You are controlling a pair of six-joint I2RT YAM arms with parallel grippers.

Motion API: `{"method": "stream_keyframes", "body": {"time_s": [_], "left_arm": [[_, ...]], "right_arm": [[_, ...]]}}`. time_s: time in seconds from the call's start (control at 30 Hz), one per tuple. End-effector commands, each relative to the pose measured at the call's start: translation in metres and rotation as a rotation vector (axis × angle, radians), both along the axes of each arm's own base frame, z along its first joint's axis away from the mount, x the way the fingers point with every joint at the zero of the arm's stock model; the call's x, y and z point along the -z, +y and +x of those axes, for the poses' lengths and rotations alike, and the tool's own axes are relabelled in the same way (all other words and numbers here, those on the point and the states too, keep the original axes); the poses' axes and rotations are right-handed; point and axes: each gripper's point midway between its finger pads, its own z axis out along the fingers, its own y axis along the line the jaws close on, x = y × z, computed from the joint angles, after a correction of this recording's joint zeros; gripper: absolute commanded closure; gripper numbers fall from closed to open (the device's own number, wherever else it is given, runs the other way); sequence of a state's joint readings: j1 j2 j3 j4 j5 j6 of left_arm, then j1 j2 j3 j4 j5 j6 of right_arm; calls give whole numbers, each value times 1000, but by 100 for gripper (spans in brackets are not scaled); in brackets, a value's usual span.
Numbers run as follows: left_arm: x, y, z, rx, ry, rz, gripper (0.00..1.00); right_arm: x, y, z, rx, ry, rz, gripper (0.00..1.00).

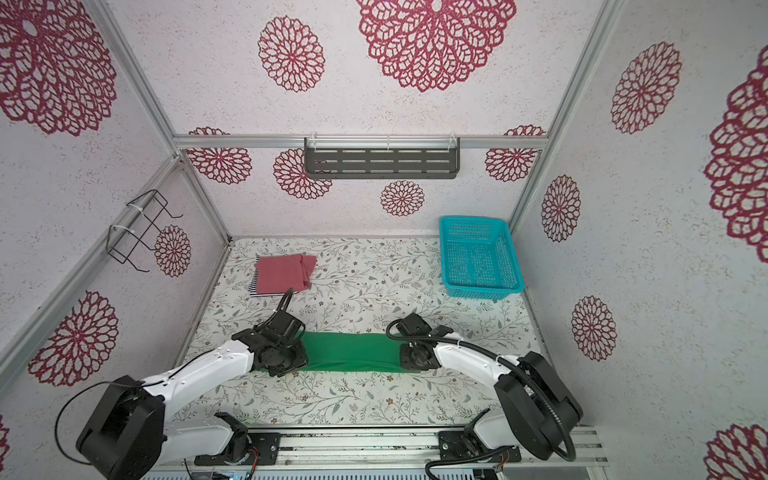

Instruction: Fold and stack the tank tops

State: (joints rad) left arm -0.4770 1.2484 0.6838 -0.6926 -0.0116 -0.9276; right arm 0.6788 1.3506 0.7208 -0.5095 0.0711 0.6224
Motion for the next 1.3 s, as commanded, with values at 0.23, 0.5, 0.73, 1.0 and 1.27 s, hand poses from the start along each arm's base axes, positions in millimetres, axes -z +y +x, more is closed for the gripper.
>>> {"method": "stream_keyframes", "body": {"time_s": [0.23,0.5,0.73,1.0,1.27], "left_arm": [[-1,44,38,-92,-24,54,53],[43,32,49,-96,51,36,58],[63,15,70,-60,55,5,58],[88,-65,131,146,60,-37,57],[70,-162,213,467,-29,-65,50]], "right_arm": [[-49,32,35,-146,-164,131,85],[-5,44,44,-172,-81,71,95],[25,18,27,-66,-14,0,99],[47,17,-49,13,119,97,96],[-21,31,-47,-165,6,72,77]]}}
